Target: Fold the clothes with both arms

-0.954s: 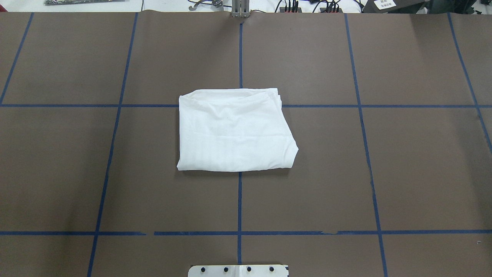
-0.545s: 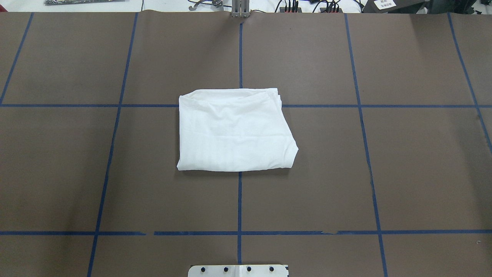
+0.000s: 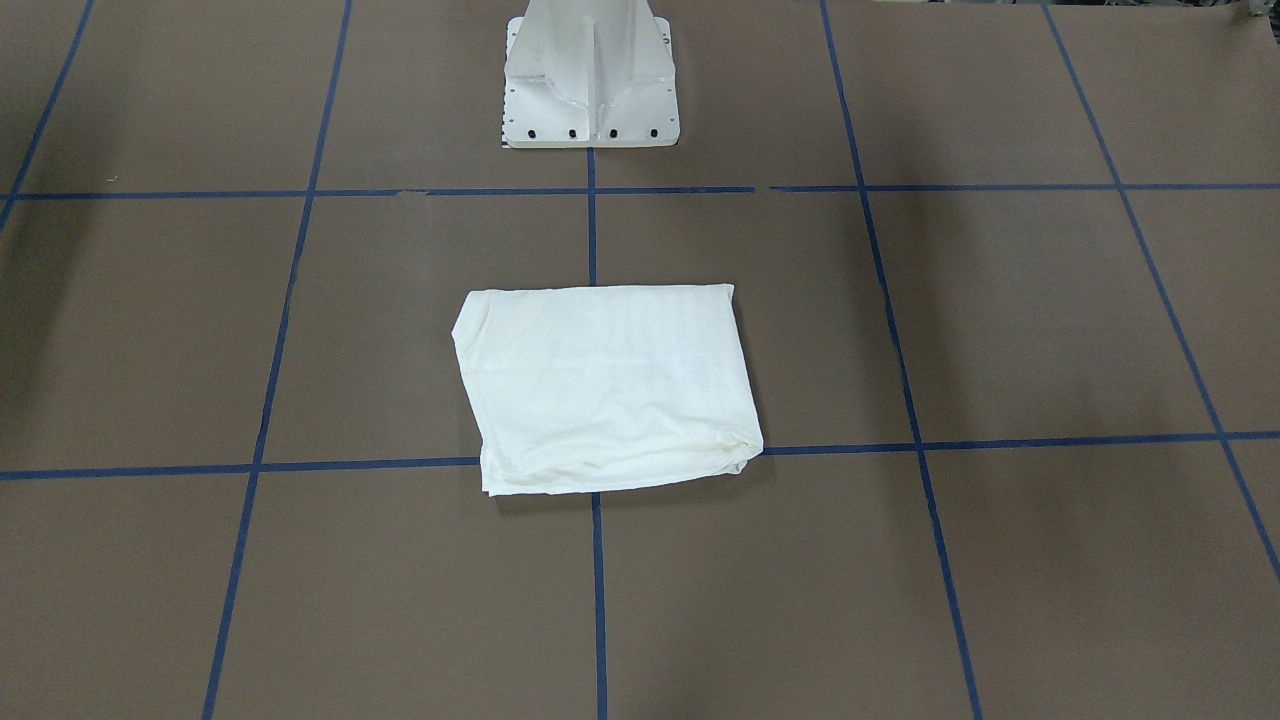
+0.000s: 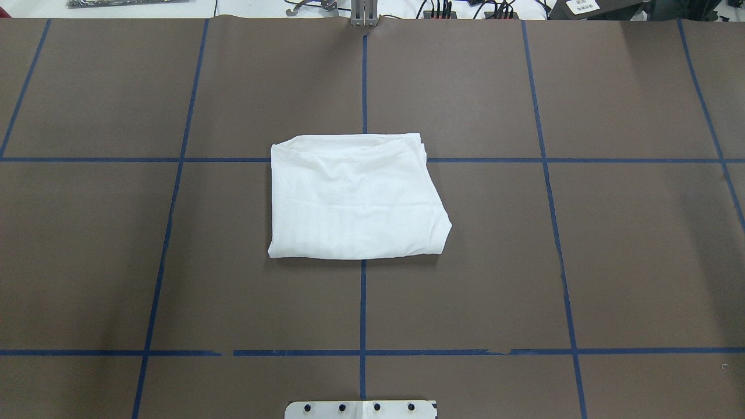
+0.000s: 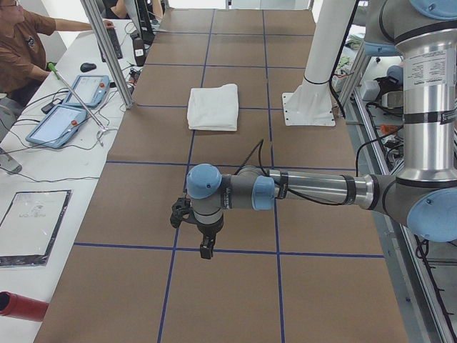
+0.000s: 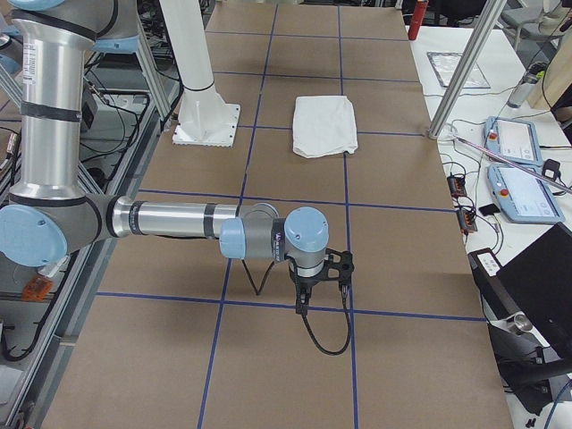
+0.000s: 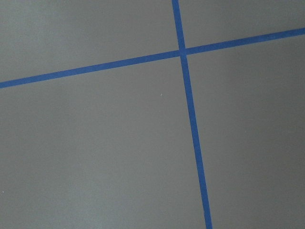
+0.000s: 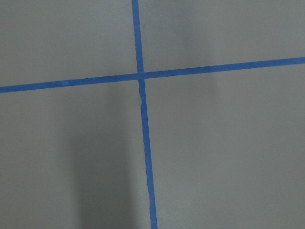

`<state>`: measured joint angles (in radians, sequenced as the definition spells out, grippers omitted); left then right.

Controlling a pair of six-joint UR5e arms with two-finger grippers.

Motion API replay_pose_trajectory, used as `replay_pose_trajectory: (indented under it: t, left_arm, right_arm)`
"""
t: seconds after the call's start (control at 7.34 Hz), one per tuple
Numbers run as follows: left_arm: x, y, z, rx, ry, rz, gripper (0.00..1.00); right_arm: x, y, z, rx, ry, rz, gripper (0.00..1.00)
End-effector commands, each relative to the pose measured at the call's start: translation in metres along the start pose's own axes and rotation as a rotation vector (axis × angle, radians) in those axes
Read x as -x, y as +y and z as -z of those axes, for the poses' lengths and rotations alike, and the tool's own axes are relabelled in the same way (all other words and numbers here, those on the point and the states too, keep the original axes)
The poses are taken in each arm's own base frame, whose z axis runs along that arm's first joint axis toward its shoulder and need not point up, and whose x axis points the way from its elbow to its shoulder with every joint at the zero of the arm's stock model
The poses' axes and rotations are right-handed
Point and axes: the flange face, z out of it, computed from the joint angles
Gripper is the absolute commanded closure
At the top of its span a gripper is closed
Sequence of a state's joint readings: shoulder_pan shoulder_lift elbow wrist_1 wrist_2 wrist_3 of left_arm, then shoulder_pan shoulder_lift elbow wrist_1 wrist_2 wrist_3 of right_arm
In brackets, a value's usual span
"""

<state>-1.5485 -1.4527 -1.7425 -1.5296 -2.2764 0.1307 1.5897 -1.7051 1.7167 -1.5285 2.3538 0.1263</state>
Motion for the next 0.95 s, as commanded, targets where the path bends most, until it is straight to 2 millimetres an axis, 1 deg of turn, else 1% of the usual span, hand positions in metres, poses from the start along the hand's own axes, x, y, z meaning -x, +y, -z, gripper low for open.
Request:
replay_pose_trajectory:
  t: [0.0, 0.14, 0.27, 0.41, 0.82]
  left_arm:
    - [0.0011, 0.0003, -0.0018, 0.003, 0.0, 0.0, 0.0]
    - [0.0027, 0.001, -0.0032, 0.006, 0.004, 0.031, 0.0]
    - [0.0003, -0.0004, -0.0004, 0.001, 0.006, 0.169, 0.0]
    - [-0.0029, -0.0027, 0.0037, -0.013, 0.006, 0.264, 0.0]
    - [-0.0047, -0.0031, 0.0024, -0.012, 0.026, 0.263, 0.0]
  right_arm:
    - [0.0018, -0.0007, 0.0004, -0.003, -0.001, 0.002, 0.0]
    - [0.002, -0.0007, 0.0004, -0.002, -0.003, 0.002, 0.0]
    - [0.0015, -0.0001, 0.0, -0.002, -0.003, 0.0, 0.0]
    - [0.0021, -0.0008, 0.0005, -0.004, -0.003, 0.0, 0.0]
    - [0.0027, -0.0007, 0.0005, -0.003, -0.009, 0.0, 0.0]
